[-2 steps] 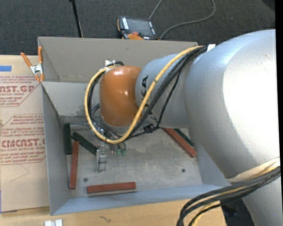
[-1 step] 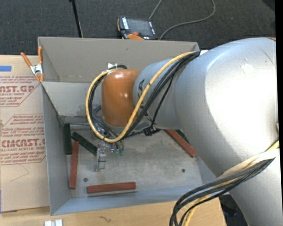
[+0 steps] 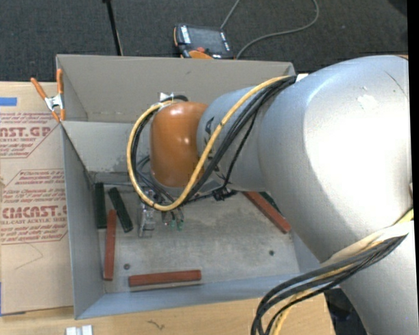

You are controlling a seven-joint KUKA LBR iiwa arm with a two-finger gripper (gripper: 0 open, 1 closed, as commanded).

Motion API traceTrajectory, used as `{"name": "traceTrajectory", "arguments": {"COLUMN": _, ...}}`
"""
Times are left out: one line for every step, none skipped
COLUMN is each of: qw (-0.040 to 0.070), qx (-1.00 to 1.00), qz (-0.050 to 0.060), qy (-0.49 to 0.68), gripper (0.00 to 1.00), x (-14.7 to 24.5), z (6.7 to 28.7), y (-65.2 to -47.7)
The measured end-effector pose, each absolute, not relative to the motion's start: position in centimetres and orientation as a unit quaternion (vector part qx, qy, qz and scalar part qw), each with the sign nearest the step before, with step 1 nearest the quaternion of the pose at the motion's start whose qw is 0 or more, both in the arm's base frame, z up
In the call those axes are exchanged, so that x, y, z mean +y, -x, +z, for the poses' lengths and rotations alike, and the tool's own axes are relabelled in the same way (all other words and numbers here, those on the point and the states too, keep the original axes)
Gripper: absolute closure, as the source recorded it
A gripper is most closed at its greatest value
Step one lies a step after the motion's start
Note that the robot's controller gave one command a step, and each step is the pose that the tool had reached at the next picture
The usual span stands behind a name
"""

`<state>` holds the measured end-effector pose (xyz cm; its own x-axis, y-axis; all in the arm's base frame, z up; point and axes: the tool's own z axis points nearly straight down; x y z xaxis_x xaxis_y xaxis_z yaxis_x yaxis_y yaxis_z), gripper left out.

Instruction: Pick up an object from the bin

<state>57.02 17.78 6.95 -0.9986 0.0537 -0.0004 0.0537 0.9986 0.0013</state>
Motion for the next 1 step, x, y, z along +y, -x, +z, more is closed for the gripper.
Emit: {"name": "traceTrajectory", "arguments": {"qw": 0.000, "qx": 1.000, "qz": 0.001, "qy": -0.027, "gripper": 0.00, "x": 17.77, "z": 6.95, "y": -57.02}}
